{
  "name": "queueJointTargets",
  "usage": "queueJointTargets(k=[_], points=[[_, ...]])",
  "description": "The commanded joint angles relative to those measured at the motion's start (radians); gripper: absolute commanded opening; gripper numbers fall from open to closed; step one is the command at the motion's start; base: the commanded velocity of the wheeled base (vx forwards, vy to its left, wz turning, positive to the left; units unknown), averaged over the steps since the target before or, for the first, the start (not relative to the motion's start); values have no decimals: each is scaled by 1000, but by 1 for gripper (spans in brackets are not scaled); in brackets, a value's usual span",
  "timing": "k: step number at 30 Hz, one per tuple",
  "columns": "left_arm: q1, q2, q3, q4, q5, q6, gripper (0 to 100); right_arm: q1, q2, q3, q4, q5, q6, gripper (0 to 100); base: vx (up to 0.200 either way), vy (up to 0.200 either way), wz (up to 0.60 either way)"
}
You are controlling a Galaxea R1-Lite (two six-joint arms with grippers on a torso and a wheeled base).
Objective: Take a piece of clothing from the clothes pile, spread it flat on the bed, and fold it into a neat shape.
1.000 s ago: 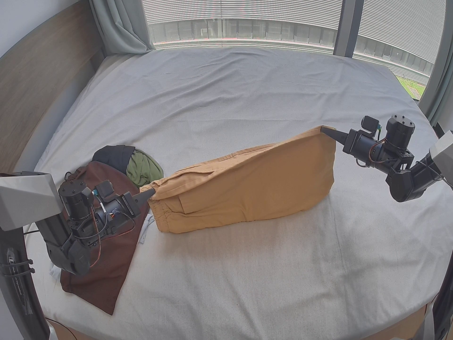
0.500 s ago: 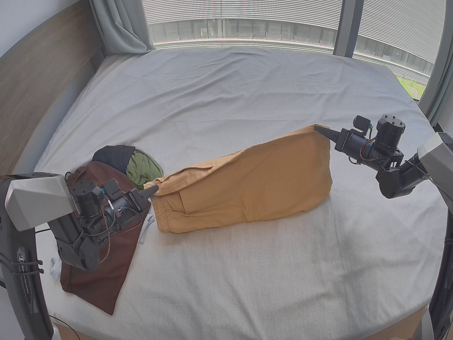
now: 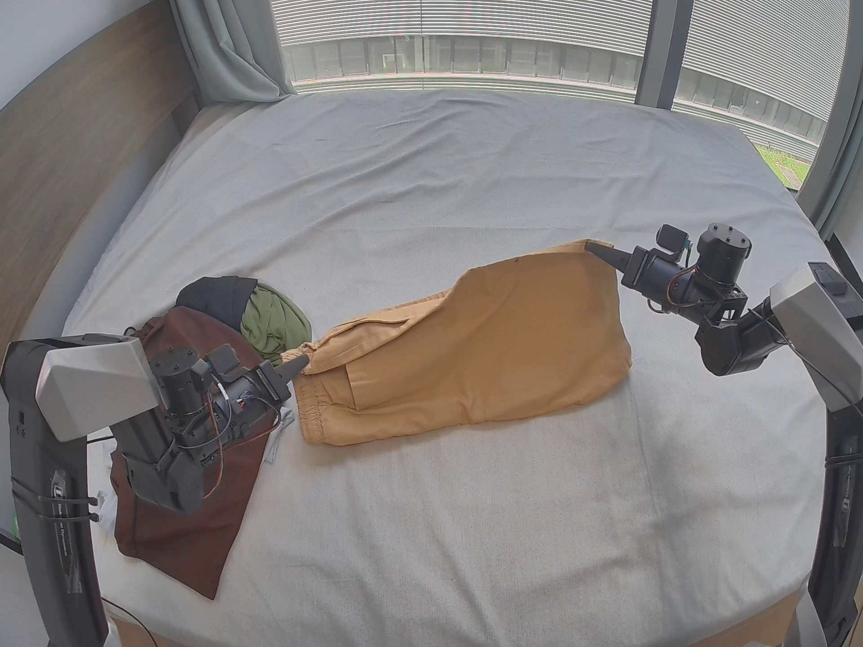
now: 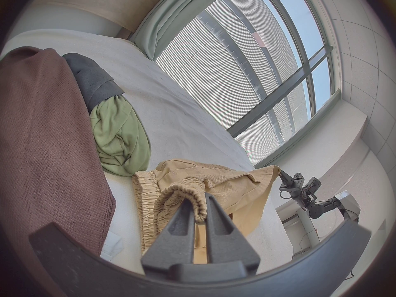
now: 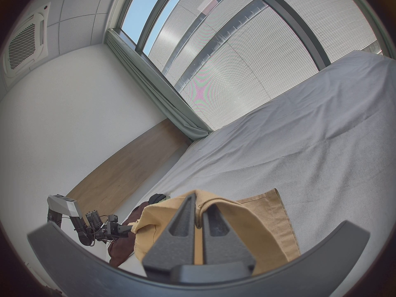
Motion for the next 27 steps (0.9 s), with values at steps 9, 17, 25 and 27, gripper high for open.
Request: queueJointTargets(k=[9, 17, 25, 27], points=[[12, 45, -39, -1, 8, -1, 0, 3, 116, -111, 25, -8, 1, 0, 0, 0, 0], [12, 68, -70, -1, 39, 1, 0, 2, 121, -129, 28, -11, 0, 0, 0, 0, 0], [12, 70, -72, -1, 39, 2, 0, 0, 125, -134, 28, -11, 0, 0, 0, 0, 0], [12, 72, -72, -1, 39, 4, 0, 3, 127, -138, 28, -11, 0, 0, 0, 0, 0]])
